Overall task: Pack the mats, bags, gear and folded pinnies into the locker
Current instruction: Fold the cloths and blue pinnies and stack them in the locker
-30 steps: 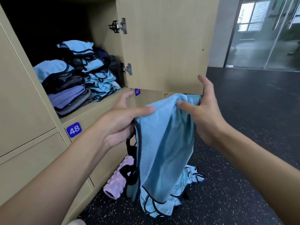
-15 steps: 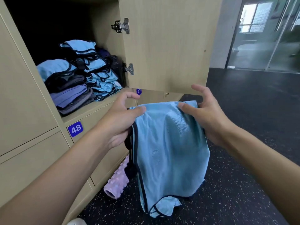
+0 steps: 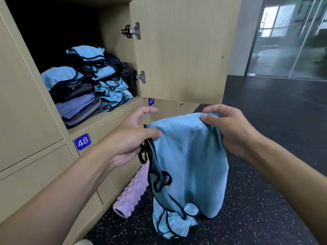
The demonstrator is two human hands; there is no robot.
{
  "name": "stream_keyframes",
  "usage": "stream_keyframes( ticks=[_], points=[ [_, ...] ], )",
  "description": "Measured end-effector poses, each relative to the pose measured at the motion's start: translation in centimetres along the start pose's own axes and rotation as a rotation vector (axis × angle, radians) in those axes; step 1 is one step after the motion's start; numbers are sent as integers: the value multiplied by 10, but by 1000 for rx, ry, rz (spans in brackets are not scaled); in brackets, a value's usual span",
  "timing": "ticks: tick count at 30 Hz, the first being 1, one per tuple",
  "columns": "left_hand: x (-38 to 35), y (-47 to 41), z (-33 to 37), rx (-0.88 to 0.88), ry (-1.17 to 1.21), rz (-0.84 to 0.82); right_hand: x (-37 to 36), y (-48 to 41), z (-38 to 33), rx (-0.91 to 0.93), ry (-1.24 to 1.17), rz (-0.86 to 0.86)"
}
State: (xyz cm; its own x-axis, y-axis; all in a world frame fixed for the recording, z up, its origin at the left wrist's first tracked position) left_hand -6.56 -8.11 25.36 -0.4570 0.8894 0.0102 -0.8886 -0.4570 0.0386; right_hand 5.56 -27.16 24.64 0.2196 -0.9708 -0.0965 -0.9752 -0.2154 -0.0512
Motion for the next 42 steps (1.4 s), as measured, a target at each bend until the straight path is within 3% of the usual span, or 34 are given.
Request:
stream_keyframes(
  ticks=[5, 9, 15, 25, 33, 39, 42],
  points=[
    [3, -3, 1, -25, 202, 169, -6, 8, 0, -58, 13, -220],
    [6, -1, 2, 35, 232, 111, -11, 12, 4, 47, 231, -282],
    [15, -2, 3, 21, 16, 91, -9, 8, 2, 131, 252, -222],
    [25, -5, 11, -308, -625, 122, -6, 6, -7, 302, 413, -158],
    [25, -11, 14, -559, -834, 290, -6, 3, -9, 496, 707, -87],
    [12, -13, 7, -488, -831, 413, -10, 8, -8, 460, 749, -45],
    [3, -12, 3, -409, -814, 464, -18, 13, -5, 354, 718, -77]
  ],
)
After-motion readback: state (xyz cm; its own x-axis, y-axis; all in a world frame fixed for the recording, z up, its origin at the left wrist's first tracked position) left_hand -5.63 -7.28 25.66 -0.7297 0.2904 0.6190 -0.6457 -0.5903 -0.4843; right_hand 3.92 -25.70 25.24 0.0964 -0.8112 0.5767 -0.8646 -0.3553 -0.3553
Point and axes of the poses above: each hand's wrist, its own y-axis away from the middle knuckle, its own x-axis out of the back of the hand, z = x × y, the point moved 4 cm from there along -y, towards the middle knuckle, and after that the axes turned 10 degrees about z, right-handed, at the moved point
